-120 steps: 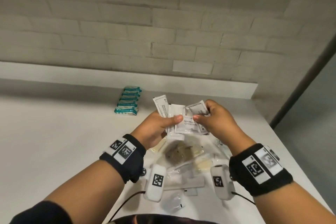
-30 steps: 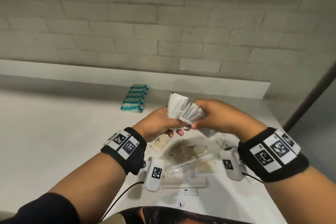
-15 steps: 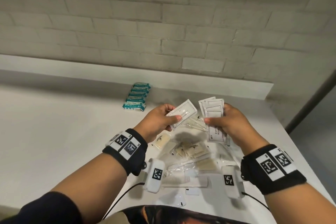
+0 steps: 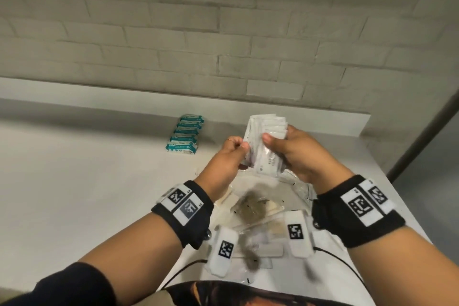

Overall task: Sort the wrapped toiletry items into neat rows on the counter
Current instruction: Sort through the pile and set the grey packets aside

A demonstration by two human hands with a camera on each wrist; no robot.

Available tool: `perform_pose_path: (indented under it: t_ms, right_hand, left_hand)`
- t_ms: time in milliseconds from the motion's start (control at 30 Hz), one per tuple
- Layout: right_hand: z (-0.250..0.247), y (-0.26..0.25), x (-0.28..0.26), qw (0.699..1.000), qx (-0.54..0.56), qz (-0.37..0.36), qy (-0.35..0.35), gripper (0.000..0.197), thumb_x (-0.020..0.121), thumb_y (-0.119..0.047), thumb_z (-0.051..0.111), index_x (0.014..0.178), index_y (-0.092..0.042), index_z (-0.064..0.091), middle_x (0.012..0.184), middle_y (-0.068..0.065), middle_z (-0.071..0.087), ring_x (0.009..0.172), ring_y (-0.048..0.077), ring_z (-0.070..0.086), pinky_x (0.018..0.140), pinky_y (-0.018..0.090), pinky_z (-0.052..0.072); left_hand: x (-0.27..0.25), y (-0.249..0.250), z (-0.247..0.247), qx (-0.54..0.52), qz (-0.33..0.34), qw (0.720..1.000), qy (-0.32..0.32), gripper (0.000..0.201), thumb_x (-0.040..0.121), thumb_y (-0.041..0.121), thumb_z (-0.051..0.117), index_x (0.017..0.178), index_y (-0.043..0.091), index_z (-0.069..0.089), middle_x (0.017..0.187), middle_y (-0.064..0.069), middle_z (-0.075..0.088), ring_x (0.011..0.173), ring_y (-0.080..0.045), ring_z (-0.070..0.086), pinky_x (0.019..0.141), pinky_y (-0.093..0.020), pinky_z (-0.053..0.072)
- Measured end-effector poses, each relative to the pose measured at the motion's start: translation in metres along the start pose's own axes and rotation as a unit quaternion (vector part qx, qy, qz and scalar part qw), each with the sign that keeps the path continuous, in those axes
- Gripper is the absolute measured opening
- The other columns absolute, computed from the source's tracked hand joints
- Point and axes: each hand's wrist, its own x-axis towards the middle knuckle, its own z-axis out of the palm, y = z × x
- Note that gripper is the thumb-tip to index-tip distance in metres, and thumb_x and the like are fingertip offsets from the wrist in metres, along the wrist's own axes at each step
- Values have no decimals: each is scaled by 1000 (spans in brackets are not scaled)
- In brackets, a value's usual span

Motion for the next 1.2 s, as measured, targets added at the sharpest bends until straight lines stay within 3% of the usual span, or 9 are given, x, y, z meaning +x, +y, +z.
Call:
perform_pose_path:
  t_ms: [133,333,500,667,800,900,967,1033,1200]
  right_hand:
    - [14,3,3,996,-86,-10,34,30,97,-24,55,122,-11,45,92,1,64,70,12,63,41,14,44]
    - [30,7,2,998,-54,32,-25,29,99,-32,47,121,-13,43,111,18,67,98,38,67,84,57,51]
    - [21,9,4,994,14,49,-100,32,97,2,43,120,-19,52,110,11,66,94,26,64,83,44,50]
    - [28,15,11,967,-249,-12,47,28,86,-21,68,112,-23,58,90,-2,71,76,16,70,60,33,58]
    - [18,16,5,932,-342,-78,96,65,73,-41,78,129,-31,46,94,-11,57,87,11,61,73,30,49]
    - [10,11,-1,924,-355,-96,-103,122,58,-41,88,149,-42,7,146,-5,28,133,9,31,106,29,33]
    - [14,10,-4,871,-440,-104,-194,145,51,-46,90,144,-46,-22,157,-13,0,144,7,6,117,35,21]
    - [18,10,-4,847,-479,-144,-181,147,54,-45,89,140,-45,-30,158,-10,3,146,11,5,118,36,20]
    - [13,4,1,882,-417,-152,-159,142,55,-43,89,137,-55,-27,148,-9,20,139,17,26,110,41,38]
  left_hand:
    - [-5,-11,4,61,11,998,0,50,86,65,47,109,21,52,115,-6,63,104,-18,58,93,-39,44]
    - [-2,-6,-2,-120,-67,986,-92,47,96,38,49,136,15,51,125,-12,64,115,-29,61,104,-46,44]
    - [2,-1,-5,-171,-84,978,-79,41,90,25,55,127,7,56,109,-15,65,99,-30,63,97,-46,46]
    - [6,-5,4,-202,-113,972,-35,32,90,15,55,120,5,60,98,-16,68,85,-30,68,83,-45,57]
    - [14,-6,0,-268,-142,953,-17,23,96,20,53,114,6,55,85,-11,67,67,-19,66,65,-34,59]
    - [14,1,-2,-270,-171,947,-36,61,84,57,60,123,10,55,91,-9,61,71,-18,61,64,-31,57]
    - [12,5,-1,-278,-182,938,-100,83,75,71,57,131,10,55,114,-14,58,99,-27,60,90,-41,53]
    - [9,6,0,-300,-187,924,-144,80,76,71,55,131,12,55,129,-17,51,120,-31,50,111,-46,36]
    - [11,-1,-2,-309,-192,920,-149,50,88,55,54,114,13,60,89,-9,64,75,-21,67,63,-31,58]
